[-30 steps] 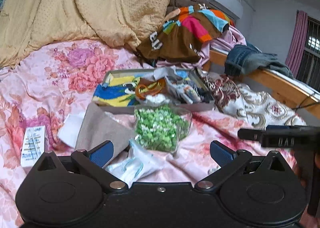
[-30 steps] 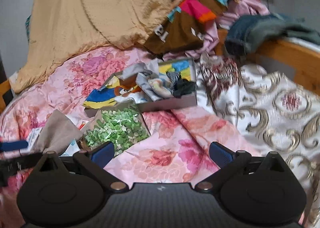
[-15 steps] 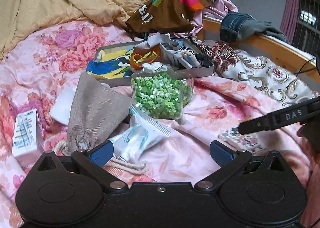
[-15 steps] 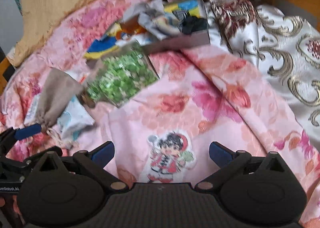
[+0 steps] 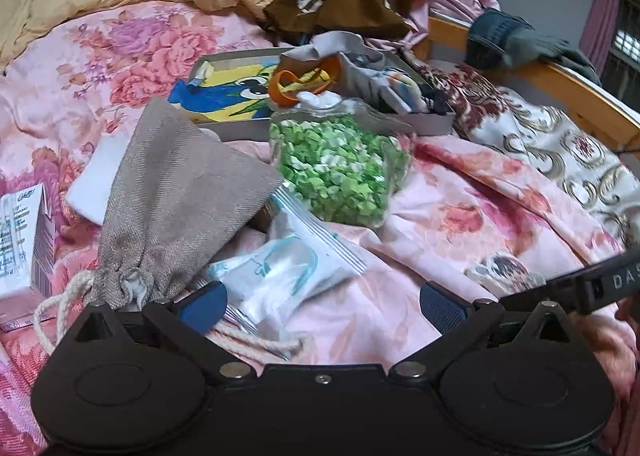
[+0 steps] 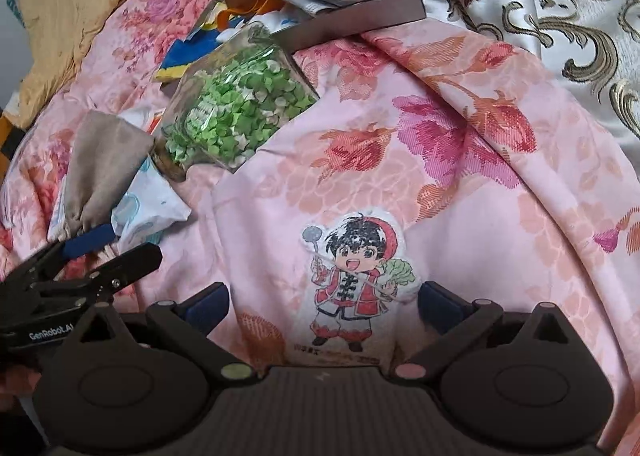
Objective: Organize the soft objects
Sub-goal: 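Withdraw both tools from the tray toward the green-bead bag and white packet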
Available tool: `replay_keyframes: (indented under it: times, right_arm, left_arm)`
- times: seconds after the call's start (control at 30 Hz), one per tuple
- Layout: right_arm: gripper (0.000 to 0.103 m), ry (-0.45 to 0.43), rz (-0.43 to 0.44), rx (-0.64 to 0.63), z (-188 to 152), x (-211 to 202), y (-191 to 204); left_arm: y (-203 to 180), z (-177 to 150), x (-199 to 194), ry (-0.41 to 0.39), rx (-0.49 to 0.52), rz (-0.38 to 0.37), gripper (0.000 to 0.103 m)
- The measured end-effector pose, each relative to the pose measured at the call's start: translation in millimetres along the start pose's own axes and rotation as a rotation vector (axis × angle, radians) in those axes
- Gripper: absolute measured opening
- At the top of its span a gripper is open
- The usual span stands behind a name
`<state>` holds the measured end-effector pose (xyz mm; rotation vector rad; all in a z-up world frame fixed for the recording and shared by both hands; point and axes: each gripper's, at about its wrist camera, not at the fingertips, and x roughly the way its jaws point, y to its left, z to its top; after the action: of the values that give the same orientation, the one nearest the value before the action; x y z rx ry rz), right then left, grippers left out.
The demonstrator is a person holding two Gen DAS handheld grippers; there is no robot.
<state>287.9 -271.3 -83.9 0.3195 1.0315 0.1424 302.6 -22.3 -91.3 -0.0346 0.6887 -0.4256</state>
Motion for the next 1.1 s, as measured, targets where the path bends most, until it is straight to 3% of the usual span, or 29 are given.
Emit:
replay_keyframes:
  times: [0.3, 0.73, 1.0, 1.1]
  right_arm:
    - [0.103, -0.009, 0.081, 0.039, 4, 1, -1]
    - [0.103, -0.011, 0.176, 0.034, 3, 1, 6]
    - [0.101, 0.013, 0.234, 0.098, 3, 4, 1]
    - [0.099, 0.017, 0.239, 0.116, 3, 5, -1]
  left_arm:
    - [-2, 0, 2, -0.048, 0.015, 0.049, 0.102]
    - [2, -7, 18, -0.011, 0.061, 0.072, 0.102]
    - [-1, -8, 27, 0.011, 0.087, 0.109, 0.102]
    - [-1, -8, 25, -0.001, 0.081, 0.082, 0.102]
